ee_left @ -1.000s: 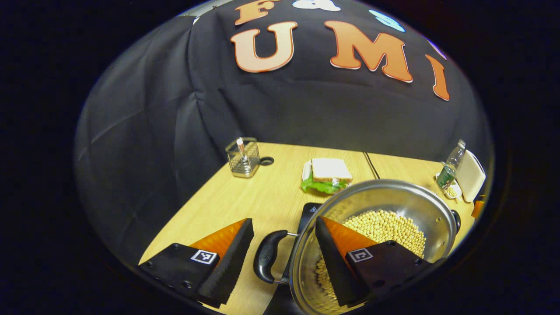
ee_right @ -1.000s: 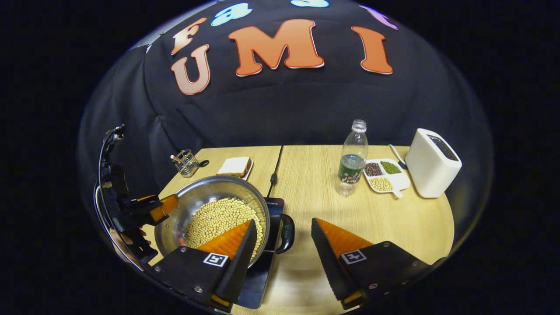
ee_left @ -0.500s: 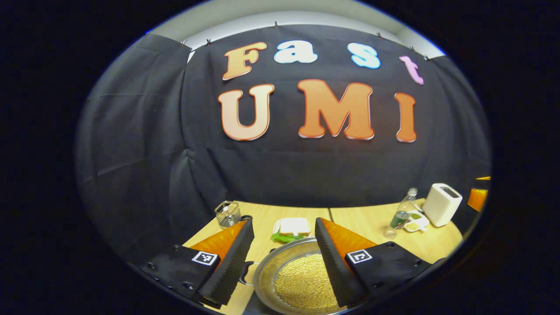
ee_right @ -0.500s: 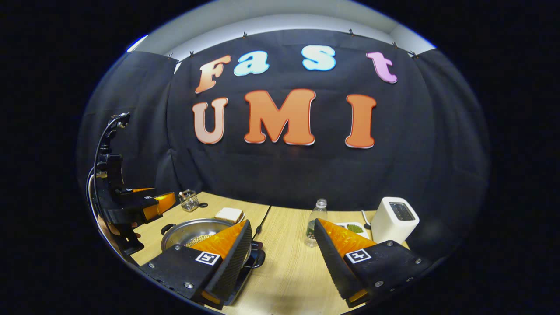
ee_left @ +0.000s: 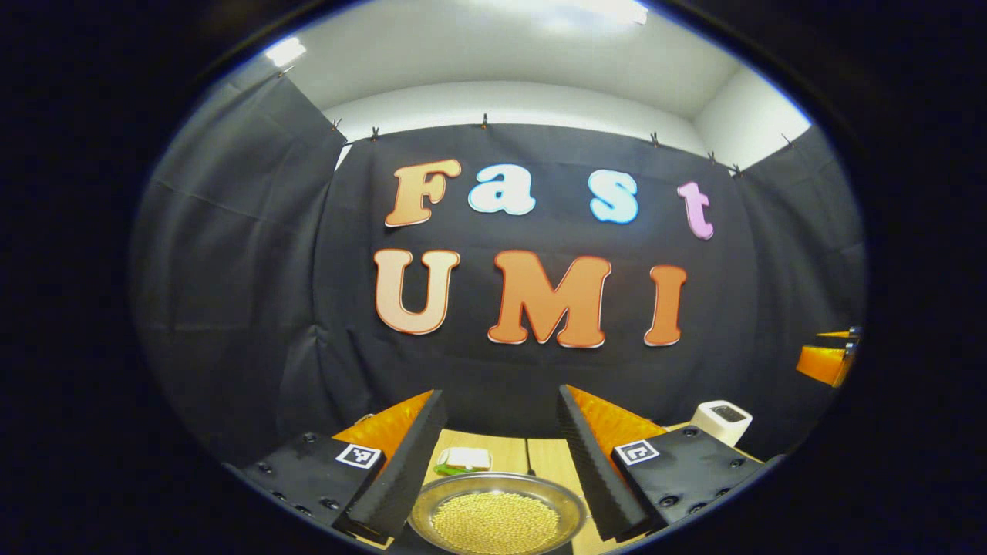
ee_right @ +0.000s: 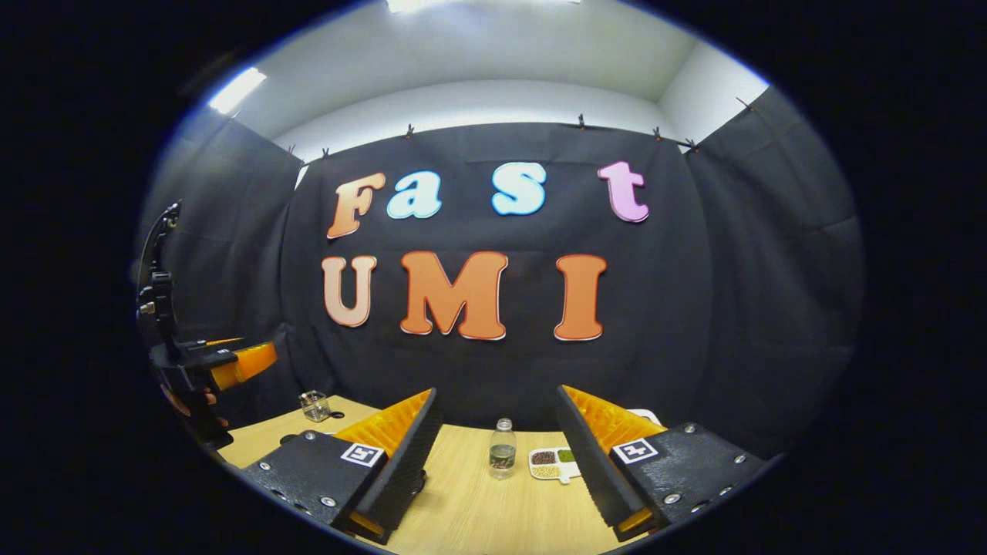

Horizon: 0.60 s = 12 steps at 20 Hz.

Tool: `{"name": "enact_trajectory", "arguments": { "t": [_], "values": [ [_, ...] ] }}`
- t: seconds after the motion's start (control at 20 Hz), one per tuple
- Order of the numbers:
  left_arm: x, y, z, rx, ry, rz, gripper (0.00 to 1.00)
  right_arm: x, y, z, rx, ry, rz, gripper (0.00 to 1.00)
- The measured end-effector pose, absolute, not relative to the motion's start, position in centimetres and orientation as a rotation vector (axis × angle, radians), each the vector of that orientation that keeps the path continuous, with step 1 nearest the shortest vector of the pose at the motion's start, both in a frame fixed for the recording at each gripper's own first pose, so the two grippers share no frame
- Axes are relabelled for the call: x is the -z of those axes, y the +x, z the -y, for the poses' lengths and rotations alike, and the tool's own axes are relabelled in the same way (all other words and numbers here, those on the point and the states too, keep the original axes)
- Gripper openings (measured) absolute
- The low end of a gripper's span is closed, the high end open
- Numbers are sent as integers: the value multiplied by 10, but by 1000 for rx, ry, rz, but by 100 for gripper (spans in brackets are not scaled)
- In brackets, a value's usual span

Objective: First push the handle of the pot to place it horizontally, then grasp the pot with both hands and set it on the induction cooktop.

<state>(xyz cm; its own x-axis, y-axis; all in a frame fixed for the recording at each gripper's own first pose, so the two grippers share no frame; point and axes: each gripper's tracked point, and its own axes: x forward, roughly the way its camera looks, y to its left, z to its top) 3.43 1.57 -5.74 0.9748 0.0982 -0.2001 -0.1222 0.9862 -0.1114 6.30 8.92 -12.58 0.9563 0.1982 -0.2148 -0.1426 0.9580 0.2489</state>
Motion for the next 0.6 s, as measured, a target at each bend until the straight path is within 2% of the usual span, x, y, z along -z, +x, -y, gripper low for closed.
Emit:
{"name": "enact_trajectory", "arguments": {
  "t": [0.05,0.1,0.15,0.3,0.35,0.4,0.45,0.55,0.6],
  "values": [
    [42,33,-14,-104,-132,-175,98,118,62,-81,-170,230,-233,92],
    [27,33,-14,-101,-134,-159,98,117,66,-75,-172,223,-226,92],
    [12,33,-15,-100,-139,-142,97,110,66,-69,-170,215,-213,88],
    [-37,22,0,-60,-224,-130,98,73,70,-51,-150,219,-131,96],
    [-54,21,4,-36,-241,-114,91,65,69,-50,-153,220,-118,92],
    [-68,20,1,-36,-239,-100,92,56,66,-51,-166,234,-110,96],
    [-80,19,-6,-49,-229,-88,99,47,63,-55,-185,254,-108,92],
    [-92,15,-13,-76,-207,-76,93,39,60,-63,-233,286,-118,93],
    [-94,14,-17,-87,-193,-74,98,37,59,-62,-236,294,-122,93]
  ]
}}
